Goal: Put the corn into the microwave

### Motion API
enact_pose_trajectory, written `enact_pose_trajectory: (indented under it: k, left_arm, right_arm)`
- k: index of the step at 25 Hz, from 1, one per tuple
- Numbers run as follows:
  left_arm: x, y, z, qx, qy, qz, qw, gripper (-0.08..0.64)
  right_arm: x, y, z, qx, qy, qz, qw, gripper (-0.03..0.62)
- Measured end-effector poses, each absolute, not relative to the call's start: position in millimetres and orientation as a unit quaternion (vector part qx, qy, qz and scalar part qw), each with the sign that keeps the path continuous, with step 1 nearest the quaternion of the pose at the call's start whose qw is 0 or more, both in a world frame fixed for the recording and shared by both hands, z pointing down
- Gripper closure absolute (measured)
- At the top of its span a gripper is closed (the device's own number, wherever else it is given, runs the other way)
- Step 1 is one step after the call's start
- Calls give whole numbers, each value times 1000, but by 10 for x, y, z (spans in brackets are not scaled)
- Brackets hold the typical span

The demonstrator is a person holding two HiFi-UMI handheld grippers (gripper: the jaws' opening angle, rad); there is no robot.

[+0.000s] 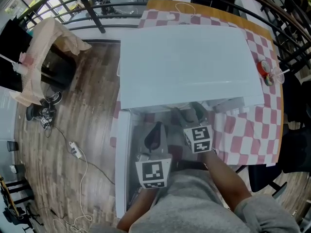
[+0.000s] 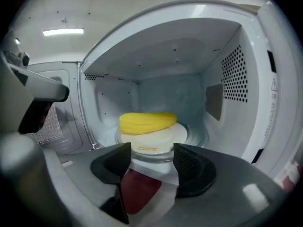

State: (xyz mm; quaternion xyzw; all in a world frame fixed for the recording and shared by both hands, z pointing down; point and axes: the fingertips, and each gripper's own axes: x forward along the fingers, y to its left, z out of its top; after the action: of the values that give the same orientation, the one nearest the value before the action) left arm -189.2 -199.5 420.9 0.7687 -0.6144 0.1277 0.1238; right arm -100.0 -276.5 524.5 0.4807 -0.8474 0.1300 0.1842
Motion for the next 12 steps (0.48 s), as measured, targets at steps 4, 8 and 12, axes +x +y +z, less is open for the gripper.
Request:
enact_pose_trajectory:
  k: [4,8,12]
  left_arm:
    - [-1894,-1980,4219,767,-616,128,124,551]
    - [-1878,-1966,4219,769,-614,128,121,551]
    - [-1846,-1979,4204,770,-614,128,119,551]
  right_arm:
    - [-1023,-2880,5246,480,-847,137,184,318]
    - [-1053,-2905,5221,473,-851,139,182,352]
    - [-978,-2799,5059,469,-860,110,169,542]
